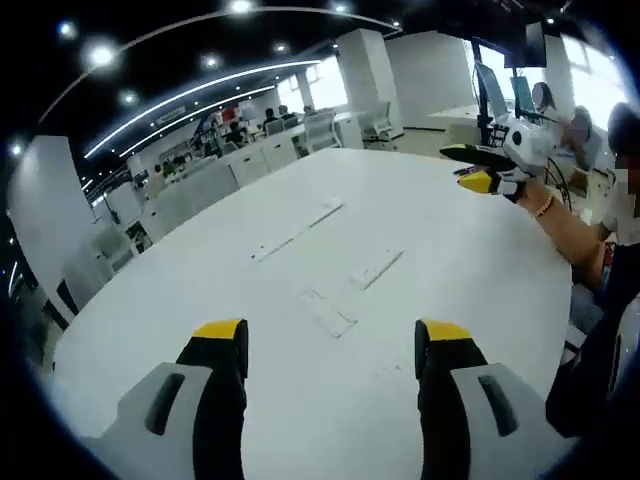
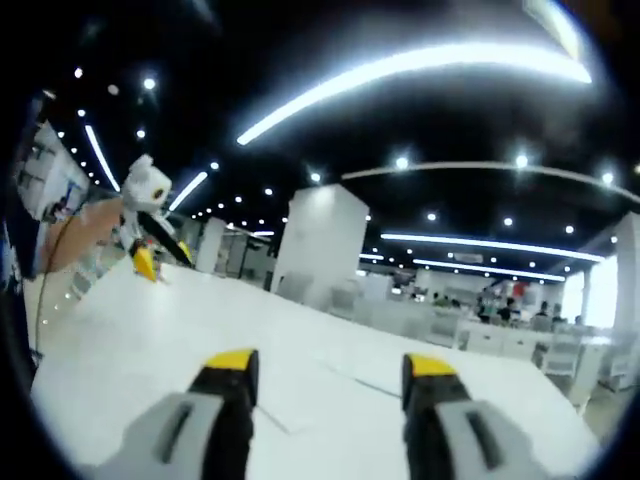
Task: Locate the socket holder cover, grip the socket holder cover, clip it into the socket holder slot.
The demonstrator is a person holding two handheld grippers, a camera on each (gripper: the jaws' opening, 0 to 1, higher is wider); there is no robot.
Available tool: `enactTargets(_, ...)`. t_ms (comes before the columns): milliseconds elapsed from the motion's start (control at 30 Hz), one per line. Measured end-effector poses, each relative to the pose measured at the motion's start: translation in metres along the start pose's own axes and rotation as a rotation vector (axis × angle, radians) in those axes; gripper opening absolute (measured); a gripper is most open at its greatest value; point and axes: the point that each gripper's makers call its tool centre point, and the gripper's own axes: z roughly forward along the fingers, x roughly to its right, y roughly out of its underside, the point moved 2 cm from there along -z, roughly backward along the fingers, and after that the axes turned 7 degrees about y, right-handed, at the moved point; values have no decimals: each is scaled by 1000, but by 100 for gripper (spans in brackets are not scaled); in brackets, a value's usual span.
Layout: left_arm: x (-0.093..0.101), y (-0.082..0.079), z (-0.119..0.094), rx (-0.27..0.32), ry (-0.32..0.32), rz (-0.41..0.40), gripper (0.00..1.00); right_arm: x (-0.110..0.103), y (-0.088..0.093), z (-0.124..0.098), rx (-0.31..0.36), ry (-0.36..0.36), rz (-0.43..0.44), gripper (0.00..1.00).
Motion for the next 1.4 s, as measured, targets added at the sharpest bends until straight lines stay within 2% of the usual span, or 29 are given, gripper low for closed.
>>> enactTargets(67, 7, 1, 10, -91, 9, -7, 67, 3, 3, 1, -11, 4, 1, 58)
enactTargets(100, 14, 6, 17, -164, 30, -20, 68, 3, 3, 1, -14, 5, 1, 58)
enactTargets(133, 16, 8, 21, -187, 31, -23, 68, 3, 3, 1, -14, 5, 0, 58)
enactTargets(167, 19, 12, 25, -228, 33, -31, 68, 3, 3, 1, -15, 6, -1, 58)
enactTargets(200, 24, 20, 31, -296, 39, -47, 68, 3, 3, 1, -15, 6, -1, 58)
enactTargets(267, 31, 34, 38, -379, 48, -63, 67, 4, 4, 2, -16, 8, -2, 57)
enactTargets(367, 33, 47, 50, -461, 25, -79, 65, 5, 3, 2, -13, 13, -10, 56)
enactTargets(400, 36, 54, 56, -507, 32, -95, 64, 5, 4, 2, -14, 14, -10, 56)
enactTargets(533, 47, 68, 65, -594, 65, -175, 62, 8, 7, 3, -23, 18, -8, 56)
enactTargets(767, 58, 82, 79, -680, 54, -249, 57, 13, 10, 4, -38, 46, -47, 53)
enactTargets(833, 55, 86, 84, -709, 64, -279, 57, 13, 9, 4, -33, 43, -46, 53)
enactTargets(867, 43, 81, 89, -730, 67, -294, 56, 13, 9, 4, -32, 42, -46, 53)
enactTargets(900, 43, 82, 91, -735, 66, -298, 54, 13, 8, 4, -32, 44, -49, 53)
enactTargets(933, 52, 86, 89, -746, 61, -306, 53, 14, 9, 4, -34, 45, -52, 53)
enactTargets(1067, 63, 92, 90, -769, 61, -353, 53, 18, 8, 4, -35, 48, -53, 53)
enactTargets(1267, 65, 96, 89, -777, 83, -400, 49, 17, 4, 1, -25, 45, -57, 53)
enactTargets(1400, 64, 93, 86, -782, 74, -418, 46, 14, 4, 0, -26, 43, -64, 53)
